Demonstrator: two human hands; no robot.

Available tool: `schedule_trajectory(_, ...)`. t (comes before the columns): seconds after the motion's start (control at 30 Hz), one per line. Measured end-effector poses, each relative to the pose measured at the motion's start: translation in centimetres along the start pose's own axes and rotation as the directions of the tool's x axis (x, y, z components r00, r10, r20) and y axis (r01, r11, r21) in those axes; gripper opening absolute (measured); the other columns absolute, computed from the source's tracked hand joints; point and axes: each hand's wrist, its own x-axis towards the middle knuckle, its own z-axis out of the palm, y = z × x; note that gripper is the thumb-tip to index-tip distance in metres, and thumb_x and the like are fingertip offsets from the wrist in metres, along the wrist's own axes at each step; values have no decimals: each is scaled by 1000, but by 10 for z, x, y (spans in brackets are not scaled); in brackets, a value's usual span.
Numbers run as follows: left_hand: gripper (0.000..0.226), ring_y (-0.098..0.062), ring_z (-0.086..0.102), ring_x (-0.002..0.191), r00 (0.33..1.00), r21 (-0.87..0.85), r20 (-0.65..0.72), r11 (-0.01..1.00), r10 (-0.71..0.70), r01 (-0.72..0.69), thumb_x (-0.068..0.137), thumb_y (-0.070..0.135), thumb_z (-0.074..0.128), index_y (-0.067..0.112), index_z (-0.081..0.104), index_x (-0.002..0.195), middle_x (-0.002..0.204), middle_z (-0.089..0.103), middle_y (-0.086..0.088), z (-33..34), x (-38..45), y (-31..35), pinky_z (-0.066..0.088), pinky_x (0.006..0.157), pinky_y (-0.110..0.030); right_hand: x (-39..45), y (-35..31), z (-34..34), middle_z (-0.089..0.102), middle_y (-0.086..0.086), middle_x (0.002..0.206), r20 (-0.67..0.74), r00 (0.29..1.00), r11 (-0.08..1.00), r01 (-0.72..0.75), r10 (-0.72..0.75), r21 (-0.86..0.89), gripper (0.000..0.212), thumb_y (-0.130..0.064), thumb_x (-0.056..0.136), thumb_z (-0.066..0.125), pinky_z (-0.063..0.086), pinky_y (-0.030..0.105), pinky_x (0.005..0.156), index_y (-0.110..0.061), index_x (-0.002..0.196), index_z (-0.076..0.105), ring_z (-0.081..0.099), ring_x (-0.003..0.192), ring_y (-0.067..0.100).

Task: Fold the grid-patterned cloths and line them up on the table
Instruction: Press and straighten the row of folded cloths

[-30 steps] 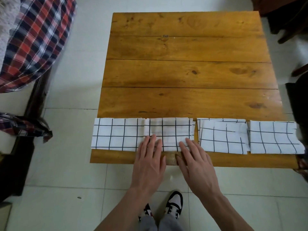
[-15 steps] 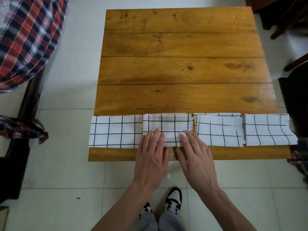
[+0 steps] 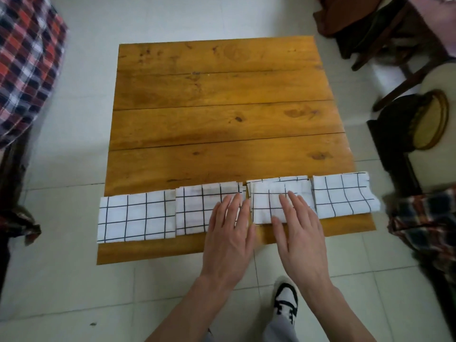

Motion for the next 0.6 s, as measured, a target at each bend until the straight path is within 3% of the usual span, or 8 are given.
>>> schedule_trajectory(0.2,50,-22,28,156,999,38,20,999,-40,39,110,32,39,10,45,154,162,42,-9,28,11,35,31,125,-47,14,51,-8,43,4,162,63,996,997,71,-70,-13,55,-47,111,33,34,42,122,-18,157,44,35,152,22)
schedule_trajectory(0.37,53,-27,35,153,993,143,23,983,-117,112,110,35,33,9,47,154,160,46,-10,51,18,69,34,124,-48,32,91,-12,42,4,164,134,973,982,188,-187,7,55,-46,110,36,37,47,122,-20,159,40,34,154,21)
schedule_trajectory(0.6,56,-28,42,149,986,206,46,967,-161,148,109,38,29,11,50,153,158,49,-11,76,23,86,37,122,-50,43,125,-2,42,6,164,202,941,951,295,-273,-92,53,-45,110,35,26,45,125,-20,157,44,34,154,22)
